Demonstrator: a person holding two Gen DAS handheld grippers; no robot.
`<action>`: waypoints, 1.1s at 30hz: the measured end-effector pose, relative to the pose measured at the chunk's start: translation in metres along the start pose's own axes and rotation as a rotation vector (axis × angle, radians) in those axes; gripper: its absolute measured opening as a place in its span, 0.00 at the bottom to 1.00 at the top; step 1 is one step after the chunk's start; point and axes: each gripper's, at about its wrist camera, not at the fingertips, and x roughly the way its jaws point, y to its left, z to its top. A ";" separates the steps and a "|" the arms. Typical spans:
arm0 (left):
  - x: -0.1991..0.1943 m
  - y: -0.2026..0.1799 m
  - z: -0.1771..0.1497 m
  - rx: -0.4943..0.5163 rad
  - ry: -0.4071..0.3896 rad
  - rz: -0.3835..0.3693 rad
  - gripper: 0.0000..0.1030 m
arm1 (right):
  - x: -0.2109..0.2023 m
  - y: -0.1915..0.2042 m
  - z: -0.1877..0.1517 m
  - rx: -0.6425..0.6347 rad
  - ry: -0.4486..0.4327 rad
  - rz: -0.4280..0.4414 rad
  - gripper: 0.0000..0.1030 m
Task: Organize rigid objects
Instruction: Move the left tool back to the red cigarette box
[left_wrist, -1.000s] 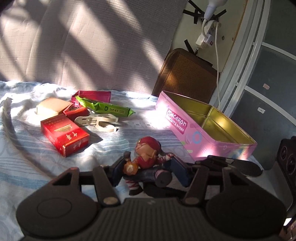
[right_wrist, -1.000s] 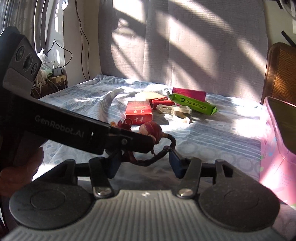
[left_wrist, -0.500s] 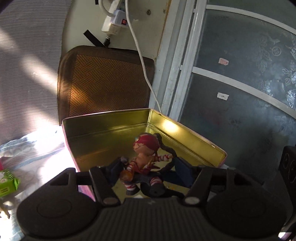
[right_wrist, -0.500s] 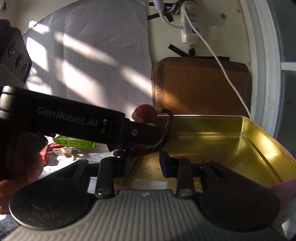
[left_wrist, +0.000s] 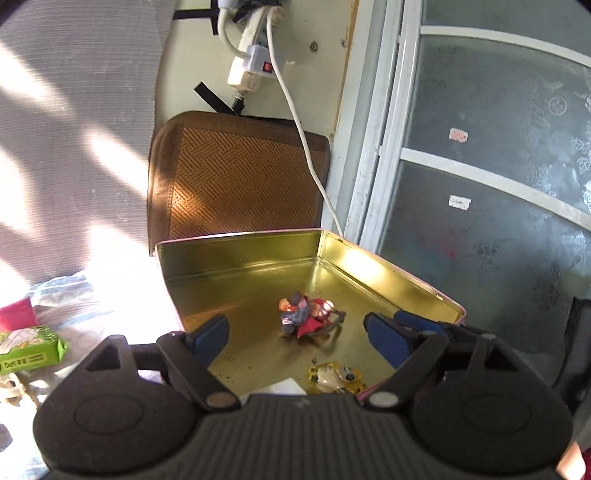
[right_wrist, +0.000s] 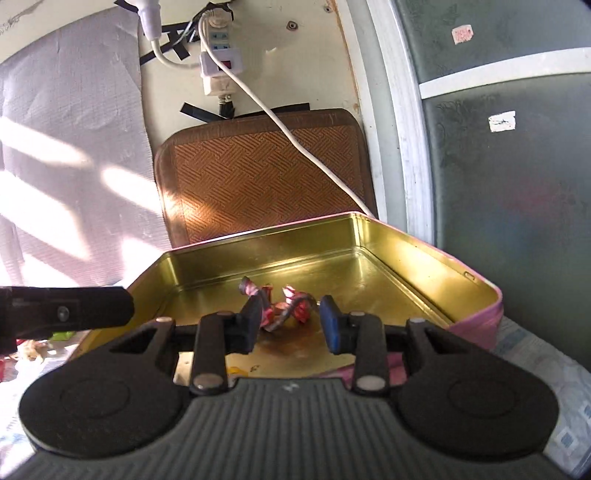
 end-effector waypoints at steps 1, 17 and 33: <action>-0.009 0.001 0.000 -0.004 -0.014 0.004 0.83 | -0.005 0.004 -0.001 0.001 -0.008 0.012 0.37; -0.130 0.114 -0.066 -0.093 -0.097 0.388 0.87 | -0.041 0.121 -0.030 -0.058 0.016 0.274 0.44; -0.136 0.174 -0.099 -0.290 -0.046 0.366 0.87 | -0.015 0.134 -0.061 0.115 0.207 0.327 0.45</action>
